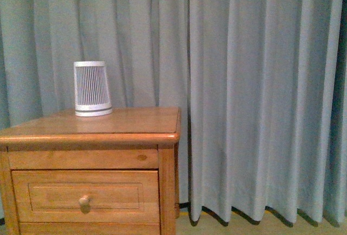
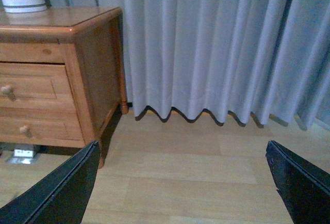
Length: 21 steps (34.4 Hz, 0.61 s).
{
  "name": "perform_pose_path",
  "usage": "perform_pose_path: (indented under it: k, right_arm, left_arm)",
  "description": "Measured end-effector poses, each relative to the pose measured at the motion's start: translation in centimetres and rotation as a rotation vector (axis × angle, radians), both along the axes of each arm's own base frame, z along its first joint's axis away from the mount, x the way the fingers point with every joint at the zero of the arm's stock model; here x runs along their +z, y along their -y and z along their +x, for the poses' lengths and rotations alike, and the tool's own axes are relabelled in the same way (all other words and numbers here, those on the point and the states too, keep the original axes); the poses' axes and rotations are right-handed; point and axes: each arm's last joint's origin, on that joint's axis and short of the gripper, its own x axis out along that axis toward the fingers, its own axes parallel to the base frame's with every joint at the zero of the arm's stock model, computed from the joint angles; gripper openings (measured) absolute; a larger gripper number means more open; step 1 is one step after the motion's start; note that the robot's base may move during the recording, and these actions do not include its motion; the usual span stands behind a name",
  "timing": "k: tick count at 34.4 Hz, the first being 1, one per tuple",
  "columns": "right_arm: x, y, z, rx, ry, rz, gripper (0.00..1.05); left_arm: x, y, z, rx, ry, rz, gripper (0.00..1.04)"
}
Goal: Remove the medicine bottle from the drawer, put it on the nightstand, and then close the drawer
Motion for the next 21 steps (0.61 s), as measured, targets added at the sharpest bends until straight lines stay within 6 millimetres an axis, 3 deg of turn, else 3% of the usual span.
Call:
perform_pose_path:
  k: [3,14,21]
  right_arm:
    - [0.0,0.0,0.0,0.000,0.000,0.000,0.98]
    - [0.0,0.0,0.0,0.000,0.000,0.000,0.98]
    - [0.0,0.0,0.0,0.000,0.000,0.000,0.98]
  left_arm:
    - [-0.4,0.5,2.1,0.001,-0.001,0.005,0.98]
    - [-4.3,4.0,12.8,-0.015,-0.084,0.061,0.98]
    - [-5.3,5.4,17.0,-0.038,-0.112,0.069,0.98]
